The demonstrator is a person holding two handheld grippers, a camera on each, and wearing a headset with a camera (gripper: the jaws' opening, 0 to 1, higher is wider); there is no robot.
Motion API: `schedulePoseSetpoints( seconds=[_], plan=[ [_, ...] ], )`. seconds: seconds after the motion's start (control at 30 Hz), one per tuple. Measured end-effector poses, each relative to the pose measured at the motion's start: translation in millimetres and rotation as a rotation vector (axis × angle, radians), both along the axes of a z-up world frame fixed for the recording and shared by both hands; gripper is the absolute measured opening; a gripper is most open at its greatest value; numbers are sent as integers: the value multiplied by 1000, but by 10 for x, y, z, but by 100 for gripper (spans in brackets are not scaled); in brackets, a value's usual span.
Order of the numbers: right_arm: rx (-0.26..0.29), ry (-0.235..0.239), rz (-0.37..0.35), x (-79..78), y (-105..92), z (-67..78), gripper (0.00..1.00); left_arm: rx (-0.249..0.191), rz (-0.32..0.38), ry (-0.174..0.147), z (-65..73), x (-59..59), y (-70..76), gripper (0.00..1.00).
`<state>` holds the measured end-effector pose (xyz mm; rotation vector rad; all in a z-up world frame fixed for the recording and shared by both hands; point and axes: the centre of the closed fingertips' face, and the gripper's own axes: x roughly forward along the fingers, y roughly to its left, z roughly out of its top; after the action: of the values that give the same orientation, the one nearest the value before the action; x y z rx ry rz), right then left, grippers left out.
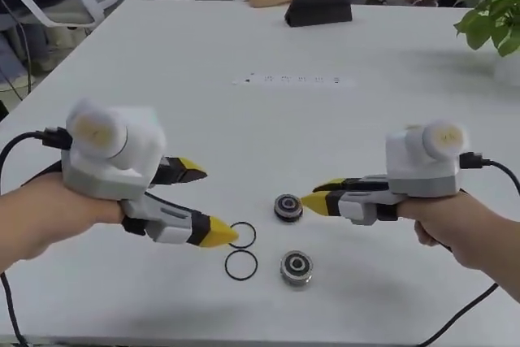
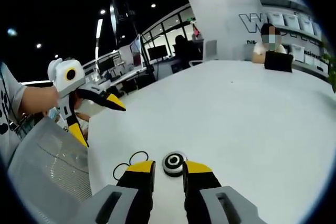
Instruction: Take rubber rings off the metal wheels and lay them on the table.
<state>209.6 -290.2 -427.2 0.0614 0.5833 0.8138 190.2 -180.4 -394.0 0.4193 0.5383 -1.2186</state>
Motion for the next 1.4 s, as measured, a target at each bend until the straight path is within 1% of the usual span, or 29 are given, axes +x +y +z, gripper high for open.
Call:
schedulePoseSetpoints(
  seconds=[0.13,0.23,0.4,0.6,1.2,1.4],
  plan=[
    [-4,-2,-2,9,-29,-29,19,1,-1,7,-17,37,-27,62],
    [-10,-1,-1,18,-48,-64,20,-1,3,19,-37,64,-47,60],
    [-23,-9,-3,25,-78,-122,21,2,6,21,-77,119,-83,59],
    [-42,-13,12,30,-74,-184,22,0,3,31,-114,145,-144,57],
    [-63,-16,44,40,-29,-304,24,-3,-2,37,-196,230,-293,52],
    [-72,-13,48,31,-16,-346,24,-7,-9,34,-201,269,-387,50]
  ],
)
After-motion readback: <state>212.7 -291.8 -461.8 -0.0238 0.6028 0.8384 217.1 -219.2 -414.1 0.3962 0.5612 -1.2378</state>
